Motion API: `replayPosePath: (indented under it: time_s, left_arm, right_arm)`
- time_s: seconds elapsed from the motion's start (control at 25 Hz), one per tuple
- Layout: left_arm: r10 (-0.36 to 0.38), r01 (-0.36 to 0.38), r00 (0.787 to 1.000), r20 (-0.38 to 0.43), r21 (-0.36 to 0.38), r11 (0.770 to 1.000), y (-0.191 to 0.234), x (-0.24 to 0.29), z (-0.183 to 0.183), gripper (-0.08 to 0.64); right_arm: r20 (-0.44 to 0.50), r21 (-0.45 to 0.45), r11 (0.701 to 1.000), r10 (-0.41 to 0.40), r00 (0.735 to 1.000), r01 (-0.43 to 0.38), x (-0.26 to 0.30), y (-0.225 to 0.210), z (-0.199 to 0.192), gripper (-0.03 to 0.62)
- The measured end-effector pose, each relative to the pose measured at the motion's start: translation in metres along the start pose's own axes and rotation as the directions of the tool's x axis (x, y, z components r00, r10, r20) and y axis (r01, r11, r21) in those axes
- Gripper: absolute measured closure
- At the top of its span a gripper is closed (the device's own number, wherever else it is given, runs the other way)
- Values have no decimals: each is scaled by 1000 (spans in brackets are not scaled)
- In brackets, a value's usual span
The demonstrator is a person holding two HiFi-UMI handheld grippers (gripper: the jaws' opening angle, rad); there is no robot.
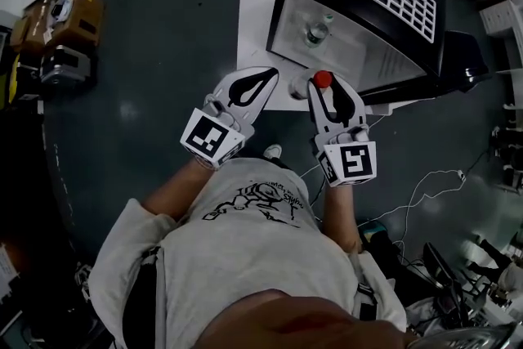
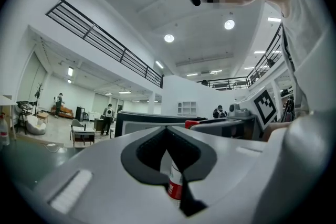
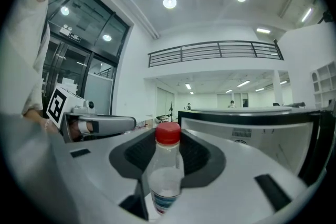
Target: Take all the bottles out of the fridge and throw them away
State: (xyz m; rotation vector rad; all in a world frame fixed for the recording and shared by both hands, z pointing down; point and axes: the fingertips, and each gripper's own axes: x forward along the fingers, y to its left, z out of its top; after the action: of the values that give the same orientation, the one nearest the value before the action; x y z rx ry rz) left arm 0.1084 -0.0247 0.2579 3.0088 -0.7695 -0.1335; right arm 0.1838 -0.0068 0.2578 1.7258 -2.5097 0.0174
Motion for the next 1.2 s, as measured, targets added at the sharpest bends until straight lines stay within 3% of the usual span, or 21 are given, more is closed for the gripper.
replayPosePath:
  time_s: [1.2]
  left_arm:
    - [207,-207,978,11,9,978,135,-166,17,551]
  right_arm:
    - [4,-36,979,201,980,-201,127,171,20,446]
